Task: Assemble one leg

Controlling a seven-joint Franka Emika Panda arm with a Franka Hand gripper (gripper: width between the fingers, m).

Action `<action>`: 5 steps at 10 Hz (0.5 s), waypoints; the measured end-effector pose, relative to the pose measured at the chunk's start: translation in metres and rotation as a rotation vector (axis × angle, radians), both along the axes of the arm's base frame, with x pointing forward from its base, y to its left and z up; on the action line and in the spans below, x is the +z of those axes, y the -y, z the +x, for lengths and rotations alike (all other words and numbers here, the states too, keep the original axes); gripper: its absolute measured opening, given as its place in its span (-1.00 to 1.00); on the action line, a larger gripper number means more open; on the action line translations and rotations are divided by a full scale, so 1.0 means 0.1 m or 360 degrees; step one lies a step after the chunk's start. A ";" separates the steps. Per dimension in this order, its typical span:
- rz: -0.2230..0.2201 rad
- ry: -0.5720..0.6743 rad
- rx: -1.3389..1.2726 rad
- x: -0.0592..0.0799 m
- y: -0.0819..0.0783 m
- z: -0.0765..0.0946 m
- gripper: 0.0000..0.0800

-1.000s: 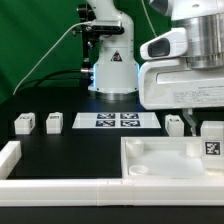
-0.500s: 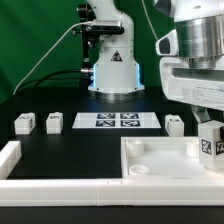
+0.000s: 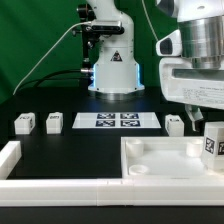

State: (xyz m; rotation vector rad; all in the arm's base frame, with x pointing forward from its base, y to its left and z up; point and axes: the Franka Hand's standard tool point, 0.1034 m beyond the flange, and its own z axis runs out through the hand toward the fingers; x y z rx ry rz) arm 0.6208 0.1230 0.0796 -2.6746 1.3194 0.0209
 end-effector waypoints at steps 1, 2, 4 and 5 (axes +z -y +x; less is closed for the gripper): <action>-0.0014 0.0033 0.0236 -0.01 0.00 0.00 0.62; -0.0025 0.0060 0.0417 -0.01 0.00 -0.01 0.62; -0.0062 0.0112 0.0810 -0.02 -0.01 -0.01 0.62; -0.0081 0.0132 0.0980 -0.03 -0.02 -0.01 0.62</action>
Offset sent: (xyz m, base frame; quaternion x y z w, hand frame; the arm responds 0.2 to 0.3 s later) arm 0.0010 0.0014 -0.0014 -0.0201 0.0122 -0.3307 0.9434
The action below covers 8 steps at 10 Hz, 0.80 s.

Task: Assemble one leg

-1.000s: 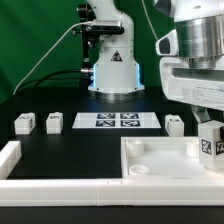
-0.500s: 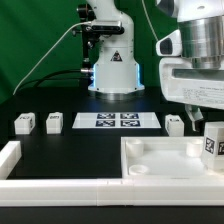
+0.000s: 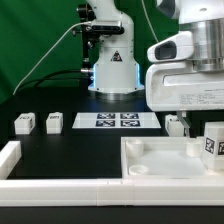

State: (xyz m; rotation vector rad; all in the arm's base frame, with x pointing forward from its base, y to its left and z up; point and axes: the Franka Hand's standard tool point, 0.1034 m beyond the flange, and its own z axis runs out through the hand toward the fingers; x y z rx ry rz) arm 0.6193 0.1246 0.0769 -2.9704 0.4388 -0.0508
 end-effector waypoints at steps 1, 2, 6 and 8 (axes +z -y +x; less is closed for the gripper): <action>-0.0032 0.0026 0.0203 0.00 -0.01 0.00 0.62; -0.0056 0.0046 0.0377 -0.01 -0.01 -0.01 0.62; -0.0096 0.0103 0.0892 -0.03 0.03 -0.01 0.62; -0.0095 0.0101 0.0881 -0.03 0.03 -0.01 0.37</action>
Offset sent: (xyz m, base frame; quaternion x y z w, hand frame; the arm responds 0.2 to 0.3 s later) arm -0.0011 0.0001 -0.0012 -0.0035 0.0043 -0.2992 0.9542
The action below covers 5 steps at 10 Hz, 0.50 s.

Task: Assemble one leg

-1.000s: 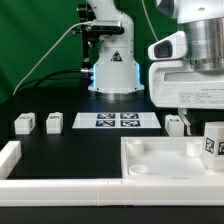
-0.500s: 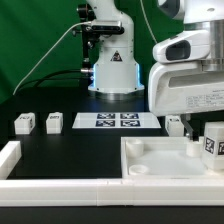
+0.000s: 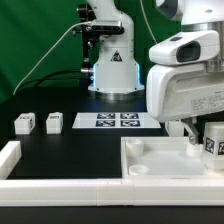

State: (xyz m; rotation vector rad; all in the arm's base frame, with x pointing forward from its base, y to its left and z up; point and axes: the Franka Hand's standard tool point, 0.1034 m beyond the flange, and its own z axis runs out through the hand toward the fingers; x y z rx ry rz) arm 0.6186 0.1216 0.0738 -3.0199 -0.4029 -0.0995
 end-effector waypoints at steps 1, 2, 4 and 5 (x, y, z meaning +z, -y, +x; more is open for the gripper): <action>-0.0002 0.0001 0.0000 0.00 0.01 0.00 -0.08; -0.0006 0.0002 -0.0005 0.00 0.04 0.01 -0.25; -0.0002 -0.0003 -0.0046 -0.01 0.04 0.01 -0.25; -0.0001 -0.0007 -0.0081 -0.01 0.04 0.01 -0.26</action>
Offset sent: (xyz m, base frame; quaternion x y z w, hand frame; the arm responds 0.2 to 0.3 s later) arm 0.0000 0.0000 0.0000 0.0000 0.0000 0.0000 1.0000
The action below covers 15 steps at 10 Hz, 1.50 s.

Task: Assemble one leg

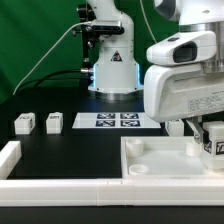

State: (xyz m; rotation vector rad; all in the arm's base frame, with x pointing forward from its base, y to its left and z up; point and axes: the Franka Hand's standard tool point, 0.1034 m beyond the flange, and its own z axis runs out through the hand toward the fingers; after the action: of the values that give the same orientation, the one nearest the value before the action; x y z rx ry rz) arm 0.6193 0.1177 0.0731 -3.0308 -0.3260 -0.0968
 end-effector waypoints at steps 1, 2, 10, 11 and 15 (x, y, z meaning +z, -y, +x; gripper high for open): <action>0.0002 -0.0002 -0.0021 0.00 0.00 0.00 -0.26; 0.0018 -0.0020 -0.0192 0.00 0.00 0.00 -0.26; 0.0126 -0.0184 -0.1867 -0.02 -0.10 -0.03 -0.26; 0.0145 -0.0212 -0.2043 -0.02 -0.12 -0.03 -0.26; 0.0155 -0.0225 -0.2135 -0.02 -0.13 -0.03 -0.26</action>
Offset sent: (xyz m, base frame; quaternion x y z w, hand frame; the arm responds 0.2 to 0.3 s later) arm -0.0103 -0.0005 0.0003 -0.0005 0.0210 0.3065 0.9516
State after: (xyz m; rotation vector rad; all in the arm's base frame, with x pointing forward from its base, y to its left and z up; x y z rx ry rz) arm 0.6160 0.1308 0.0710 -2.5324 1.6191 0.0212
